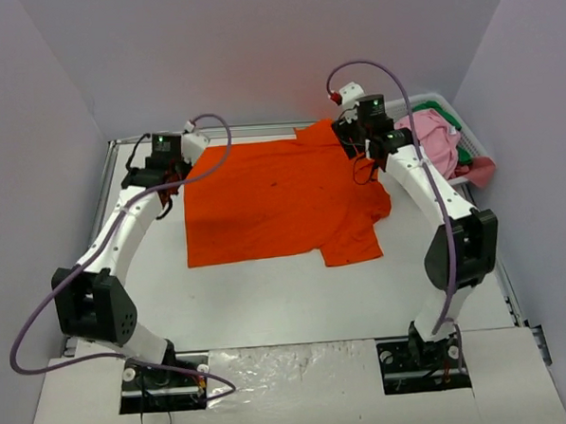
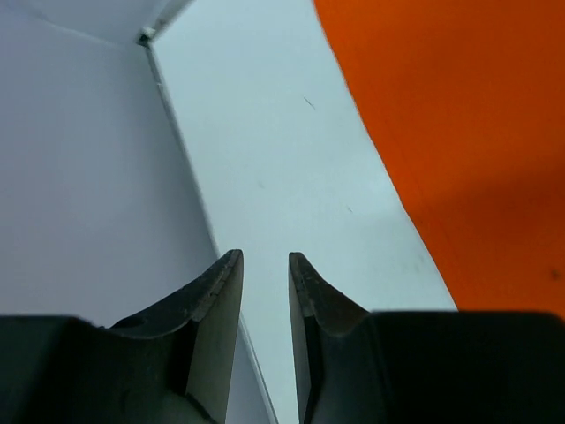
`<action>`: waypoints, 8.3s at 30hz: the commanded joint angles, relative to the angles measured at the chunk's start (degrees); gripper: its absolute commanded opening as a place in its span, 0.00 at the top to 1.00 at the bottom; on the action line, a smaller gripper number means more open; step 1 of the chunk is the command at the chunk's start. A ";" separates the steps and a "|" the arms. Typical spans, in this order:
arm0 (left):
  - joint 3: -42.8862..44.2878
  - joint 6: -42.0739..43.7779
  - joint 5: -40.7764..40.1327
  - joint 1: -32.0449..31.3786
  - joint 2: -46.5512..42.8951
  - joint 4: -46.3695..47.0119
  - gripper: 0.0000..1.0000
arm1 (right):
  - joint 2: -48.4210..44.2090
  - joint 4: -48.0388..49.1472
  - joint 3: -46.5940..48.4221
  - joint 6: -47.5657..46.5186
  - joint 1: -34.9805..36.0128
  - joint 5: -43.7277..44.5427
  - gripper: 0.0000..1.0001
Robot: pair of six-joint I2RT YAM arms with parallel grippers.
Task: Fold and stack the t-shirts
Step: Flatten out the tshirt, then grap the side of the flattened tshirt closest away from the robot with both arms
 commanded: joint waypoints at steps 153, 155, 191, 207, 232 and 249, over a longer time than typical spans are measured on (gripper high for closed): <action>-33.80 0.70 12.20 7.57 -2.05 12.33 0.98 | -16.09 -26.10 -42.72 -44.93 8.53 -32.42 0.60; -33.98 0.78 12.46 7.57 -2.23 12.34 0.98 | -14.69 -26.02 -42.45 -44.58 8.80 -32.33 0.59; -34.16 0.96 14.91 7.57 -3.72 11.55 0.98 | -10.45 -23.55 -41.13 -37.46 9.06 -29.34 0.91; -34.42 1.05 15.80 7.57 -4.43 11.46 0.98 | -13.28 -26.10 -39.46 -39.12 8.71 -27.32 0.68; -34.95 1.31 16.68 7.57 -4.16 11.46 0.97 | -6.16 -19.69 -42.01 -35.17 9.76 -23.19 0.85; -34.51 3.94 20.63 7.39 -9.17 7.15 0.98 | -10.90 -27.39 -38.86 -30.43 10.29 -23.71 1.00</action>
